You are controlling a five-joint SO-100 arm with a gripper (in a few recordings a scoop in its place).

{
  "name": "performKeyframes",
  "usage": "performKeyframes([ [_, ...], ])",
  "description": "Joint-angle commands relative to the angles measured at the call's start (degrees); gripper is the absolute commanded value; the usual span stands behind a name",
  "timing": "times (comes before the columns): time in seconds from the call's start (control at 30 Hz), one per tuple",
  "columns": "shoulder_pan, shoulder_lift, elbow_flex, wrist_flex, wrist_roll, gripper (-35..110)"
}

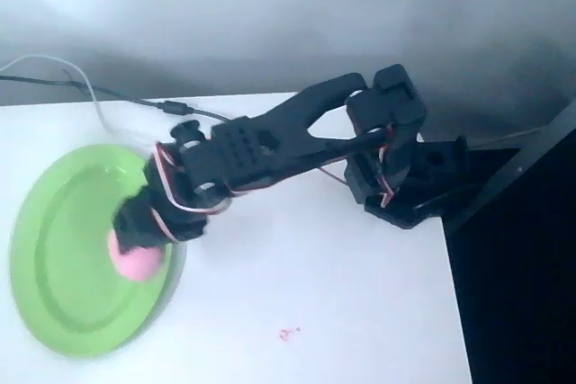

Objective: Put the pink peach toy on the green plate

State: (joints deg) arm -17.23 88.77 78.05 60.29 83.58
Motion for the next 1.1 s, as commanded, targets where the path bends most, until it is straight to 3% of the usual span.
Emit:
performKeyframes([
  [0.0,2.3,-7.0,-8.8,-1.1,-4.8,0],
  [0.2,4.0,-18.2,-15.3,-4.3,-10.3,0],
  [0.73,6.4,-23.4,-15.0,-8.5,-10.3,0],
  [0.8,6.5,-23.5,-15.2,-8.5,-10.2,13],
  [0.87,6.4,-23.5,-15.3,-8.5,-8.5,43],
  [1.07,6.3,-23.6,-16.4,-8.5,-7.8,56],
])
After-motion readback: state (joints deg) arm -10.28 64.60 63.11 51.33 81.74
